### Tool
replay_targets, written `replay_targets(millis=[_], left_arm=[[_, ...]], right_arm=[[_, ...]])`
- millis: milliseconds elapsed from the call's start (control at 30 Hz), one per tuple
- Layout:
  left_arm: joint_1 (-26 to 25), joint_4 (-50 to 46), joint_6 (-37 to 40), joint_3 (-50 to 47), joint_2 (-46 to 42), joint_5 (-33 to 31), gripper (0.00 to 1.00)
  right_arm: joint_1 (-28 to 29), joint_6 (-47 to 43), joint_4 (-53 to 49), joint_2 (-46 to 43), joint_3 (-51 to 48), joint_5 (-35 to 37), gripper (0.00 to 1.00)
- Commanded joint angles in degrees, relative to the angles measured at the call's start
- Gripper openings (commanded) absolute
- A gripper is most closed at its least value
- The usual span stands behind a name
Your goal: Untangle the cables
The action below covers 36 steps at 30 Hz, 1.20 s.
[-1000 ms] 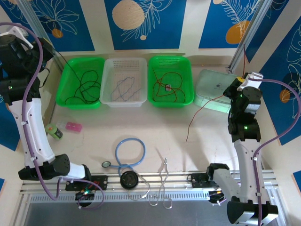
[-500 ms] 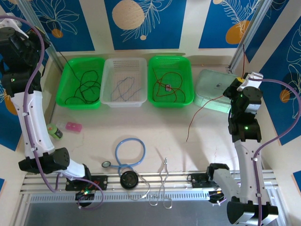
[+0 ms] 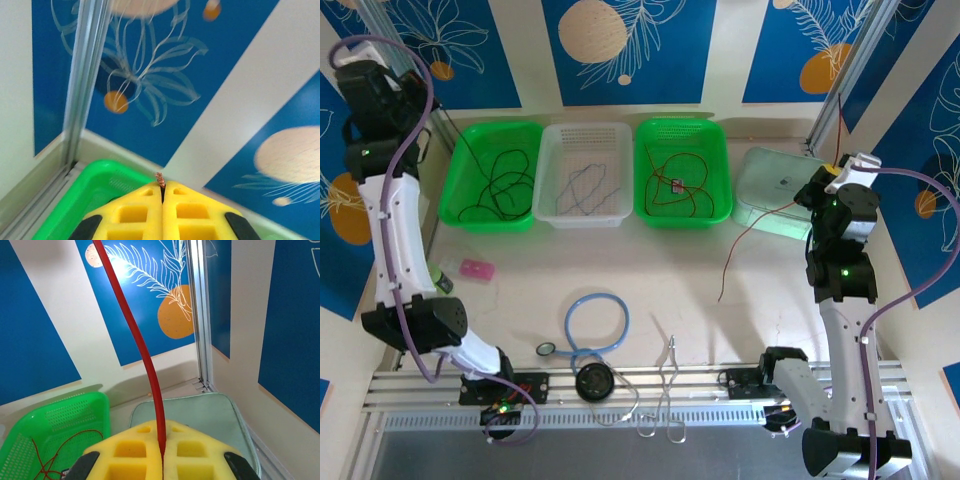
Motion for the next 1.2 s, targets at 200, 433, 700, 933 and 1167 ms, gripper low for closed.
replay_targets(millis=[200,433,700,933,1167], left_arm=[[-2.03,-2.26,8.49,-9.41,9.80,-9.09,0.00],[-2.75,-8.72,9.27,-2.20,20.15,-5.20,0.00],[-3.62,-10.62,11.80,13.02,26.35,-7.68,0.00],[-4.08,0.68,17.46,12.50,24.05,-10.11,0.00],[-4.59,1.92,17.33,12.62,25.38,-7.34,0.00]], right_arm=[[-0.17,2.36,-1.30,-0.82,2.39,-2.01,0.00],[-0.06,3.10,-2.21,-1.30,2.39,-2.43,0.00],[0.12,2.42,-3.68,-1.78,3.09,-2.49,0.00],[0.12,1.66,-3.95,-1.99,3.00,-2.77,0.00],[0.12,1.97,-3.88,-1.74,3.35,-3.13,0.00]])
